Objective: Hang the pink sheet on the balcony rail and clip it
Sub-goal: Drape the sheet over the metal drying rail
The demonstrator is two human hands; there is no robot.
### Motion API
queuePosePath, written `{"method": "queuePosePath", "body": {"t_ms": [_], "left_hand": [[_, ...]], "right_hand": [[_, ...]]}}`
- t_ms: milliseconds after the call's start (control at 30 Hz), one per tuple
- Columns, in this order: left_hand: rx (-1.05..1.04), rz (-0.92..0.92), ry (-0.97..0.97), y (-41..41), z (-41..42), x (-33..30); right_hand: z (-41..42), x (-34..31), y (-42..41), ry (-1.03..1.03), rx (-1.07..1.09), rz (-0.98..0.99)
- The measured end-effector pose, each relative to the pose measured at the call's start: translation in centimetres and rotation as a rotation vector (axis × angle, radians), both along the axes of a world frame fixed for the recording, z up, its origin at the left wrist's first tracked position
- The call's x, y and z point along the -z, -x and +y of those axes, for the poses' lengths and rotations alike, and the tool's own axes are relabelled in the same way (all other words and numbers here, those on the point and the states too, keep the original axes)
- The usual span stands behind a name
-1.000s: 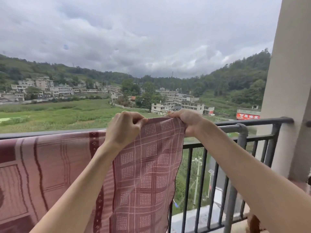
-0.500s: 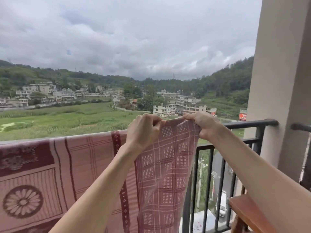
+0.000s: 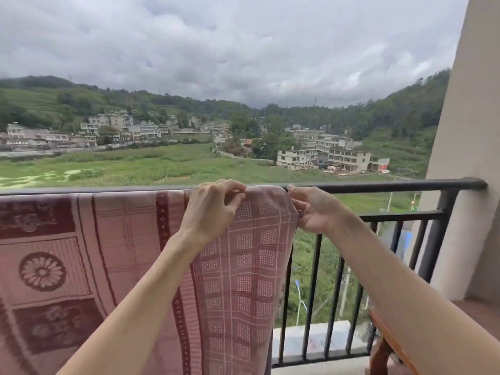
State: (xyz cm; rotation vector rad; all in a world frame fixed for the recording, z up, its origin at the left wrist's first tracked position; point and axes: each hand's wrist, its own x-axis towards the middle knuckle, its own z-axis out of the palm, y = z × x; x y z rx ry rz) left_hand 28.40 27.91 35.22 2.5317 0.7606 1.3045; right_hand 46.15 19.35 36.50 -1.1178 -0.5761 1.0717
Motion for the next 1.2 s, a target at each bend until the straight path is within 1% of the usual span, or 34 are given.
{"method": "queuePosePath", "body": {"t_ms": [100,200,300,367,500,567,600,667,700,767,833,967,1033,1133,1200], "left_hand": [[-0.109,0.063,-0.04,-0.1,-1.3,0.8],[-0.163,0.157,-0.043,-0.2,-1.8,0.7],[-0.178,0.221,-0.015,-0.2,-2.0,0.4],[-0.185,0.224,0.007,-0.5,-2.0,0.1],[-0.181,0.186,0.044,-1.0,-1.5,0.0],[-0.16,0.133,0.053,-1.0,-1.4,0.1],[-0.158,0.133,0.047,-1.0,-1.5,0.3],[-0.174,0.173,0.008,-1.0,-1.6,1.0],[-0.186,0.187,-0.01,-1.1,-1.7,1.2],[-0.212,0.198,-0.035,-1.2,-1.7,1.6],[-0.244,0.221,-0.058,-1.3,-1.7,2.2],[-0.298,0.314,-0.053,-1.7,-2.7,4.3],[-0.322,0.337,-0.054,-1.8,-3.4,5.4],[-0.306,0.323,0.02,-1.6,-4.3,7.4],[-0.271,0.357,0.091,-1.2,-4.8,9.8]], "right_hand": [[-0.2,1.0,-0.1,0.08,-0.111,0.012],[-0.1,0.0,-0.1,0.116,-0.226,-0.04],[0.0,-1.5,-0.2,0.066,-0.235,0.005],[0.4,-2.7,0.0,0.021,-0.167,0.013],[1.6,-4.6,0.1,-0.171,0.123,-0.182],[1.9,-4.3,0.1,-0.24,0.161,-0.18],[2.1,-3.4,-0.1,-0.239,0.168,-0.134],[1.8,-1.1,-0.5,-0.171,0.17,-0.064],[1.6,0.1,-0.6,-0.125,0.159,-0.078],[0.8,2.0,-1.1,-0.084,0.123,-0.147],[0.0,3.4,-1.1,-0.105,0.076,-0.227],[-1.3,6.8,-0.3,-0.046,0.018,-0.452],[-2.0,8.8,0.2,-0.051,-0.028,-0.506],[-2.6,13.1,0.9,-0.015,-0.058,-0.573],[-2.9,16.6,1.2,0.038,-0.037,-0.652]]}}
